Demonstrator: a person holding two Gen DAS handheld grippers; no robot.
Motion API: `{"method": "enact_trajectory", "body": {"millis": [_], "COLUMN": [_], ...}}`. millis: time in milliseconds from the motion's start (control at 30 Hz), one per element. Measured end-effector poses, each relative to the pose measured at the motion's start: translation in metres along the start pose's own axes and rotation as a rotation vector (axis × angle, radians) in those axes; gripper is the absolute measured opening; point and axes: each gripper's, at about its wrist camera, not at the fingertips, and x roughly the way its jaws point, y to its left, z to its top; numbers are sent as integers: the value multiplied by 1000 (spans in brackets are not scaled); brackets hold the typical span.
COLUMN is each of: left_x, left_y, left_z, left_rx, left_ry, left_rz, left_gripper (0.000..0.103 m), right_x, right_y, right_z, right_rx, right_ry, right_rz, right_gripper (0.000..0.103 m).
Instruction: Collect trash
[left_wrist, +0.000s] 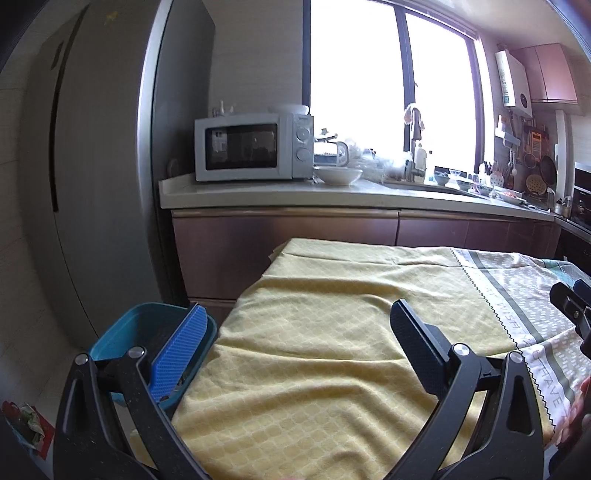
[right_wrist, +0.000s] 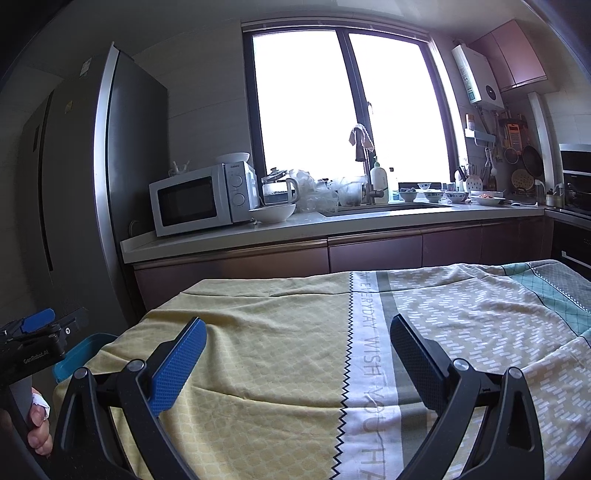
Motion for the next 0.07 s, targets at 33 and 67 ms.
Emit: {"method": "enact_trajectory", "body": {"millis": [33, 67], "left_x": [11, 24], "left_y": [-1, -3], "left_z": [2, 4], "left_rx": [1, 3], "left_ry": [34, 68], "left_rz": [-9, -30], "left_gripper": [98, 98], "right_x": [2, 4], "right_y": [-6, -12], "right_z": [1, 3], "right_rx": [0, 1], "right_ry": [8, 20], "right_rz": [-9, -16], "right_gripper": [96, 96]}}
